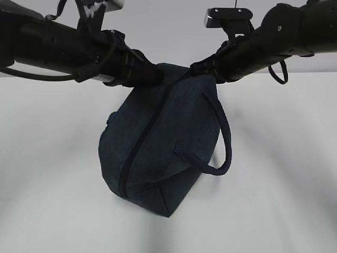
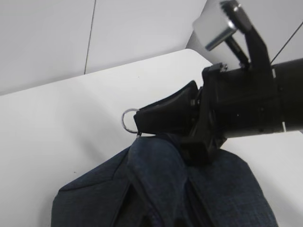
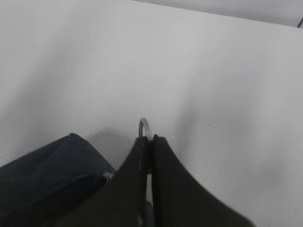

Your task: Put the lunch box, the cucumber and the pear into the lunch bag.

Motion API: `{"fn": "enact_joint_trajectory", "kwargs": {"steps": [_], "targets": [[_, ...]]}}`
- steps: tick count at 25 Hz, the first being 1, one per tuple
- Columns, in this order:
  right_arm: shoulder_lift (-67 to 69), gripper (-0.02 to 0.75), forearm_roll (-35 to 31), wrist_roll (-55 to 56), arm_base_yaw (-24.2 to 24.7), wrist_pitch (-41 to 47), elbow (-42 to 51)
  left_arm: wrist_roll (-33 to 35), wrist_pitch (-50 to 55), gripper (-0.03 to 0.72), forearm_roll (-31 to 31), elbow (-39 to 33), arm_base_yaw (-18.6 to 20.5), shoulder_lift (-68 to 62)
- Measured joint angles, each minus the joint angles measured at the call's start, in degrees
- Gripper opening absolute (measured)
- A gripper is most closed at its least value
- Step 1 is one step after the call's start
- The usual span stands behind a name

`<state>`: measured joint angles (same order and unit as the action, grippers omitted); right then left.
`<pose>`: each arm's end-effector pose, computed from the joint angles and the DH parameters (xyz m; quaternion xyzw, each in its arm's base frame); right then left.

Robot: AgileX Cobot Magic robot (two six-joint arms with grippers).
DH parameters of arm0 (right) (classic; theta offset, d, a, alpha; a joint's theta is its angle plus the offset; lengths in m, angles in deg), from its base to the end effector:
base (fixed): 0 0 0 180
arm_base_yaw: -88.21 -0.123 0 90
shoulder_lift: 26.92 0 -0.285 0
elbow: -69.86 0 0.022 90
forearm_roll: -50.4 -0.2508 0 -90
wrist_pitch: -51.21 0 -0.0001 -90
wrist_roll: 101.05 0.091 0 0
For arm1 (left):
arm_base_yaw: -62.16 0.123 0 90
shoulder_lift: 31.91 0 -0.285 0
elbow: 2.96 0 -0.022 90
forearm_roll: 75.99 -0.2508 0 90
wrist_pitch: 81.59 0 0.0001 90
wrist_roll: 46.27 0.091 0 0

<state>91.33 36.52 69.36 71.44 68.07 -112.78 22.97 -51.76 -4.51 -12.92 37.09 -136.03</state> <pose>0.4175 0.1324 0.2247 -0.1179 0.9055 0.1036 0.3943 0.3202 -0.1973 0.2718 0.2994 0.8121 -0.3069 0.3959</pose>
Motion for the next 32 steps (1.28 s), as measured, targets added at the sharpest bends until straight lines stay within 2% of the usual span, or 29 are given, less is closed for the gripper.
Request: {"fn": "enact_joint_trajectory", "kwargs": {"steps": [9, 11, 13, 15, 17, 20, 25, 27, 29, 30, 32], "targets": [[1.6, 0.013, -3.9, 0.3, 0.1, 1.5, -2.0, 0.0, -1.0, 0.031, -1.0, -0.4, 1.1, 0.5], [1.9, 0.071, -3.9, -0.1, 0.5, 3.8, -4.3, 0.0, -1.0, 0.096, -2.2, -0.4, 1.3, 0.5], [2.4, 0.209, -3.3, -1.3, 1.2, 6.9, -7.8, 0.0, -1.8, 0.224, -3.6, -0.2, 1.5, 0.9], [2.4, 0.358, -2.7, -2.1, 1.6, 10.5, -11.6, 0.0, -3.9, 0.386, -4.0, 0.0, 1.6, 1.3], [2.4, 0.474, -2.7, -3.1, 1.7, 14.4, -15.8, 0.0, -5.4, 0.494, -4.3, 0.0, 1.6, 1.3], [2.4, 0.522, -2.7, -4.4, 1.7, 21.1, -20.3, 0.0, -4.4, 0.561, -5.5, 0.0, 1.6, 1.9], [-0.4, 0.507, -2.5, -4.8, 1.7, 27.8, -21.6, -0.6, -0.1, 0.565, -7.6, 0.0, 1.6, 5.5], [-2.3, 0.491, -2.2, -4.2, 1.7, 31.3, -21.7, -5.1, -0.8, 0.543, -11.5, 0.0, 1.6, 7.9], [-4.2, 0.484, -0.4, -2.4, 1.7, 34.8, -21.8, -13.6, -1.0, 0.523, -19.7, 0.0, 1.6, 10.2], [-5.0, 0.481, 0.8, -1.2, 1.7, 36.8, -21.8, -18.2, -0.6, 0.517, -25.7, 0.0, 1.6, 11.3], [-6.4, 0.48, 3.7, 1.4, 1.7, 40.4, -21.7, -31.5, 1.3, 0.515, -38.1, 0.0, 1.6, 13.2]]}}
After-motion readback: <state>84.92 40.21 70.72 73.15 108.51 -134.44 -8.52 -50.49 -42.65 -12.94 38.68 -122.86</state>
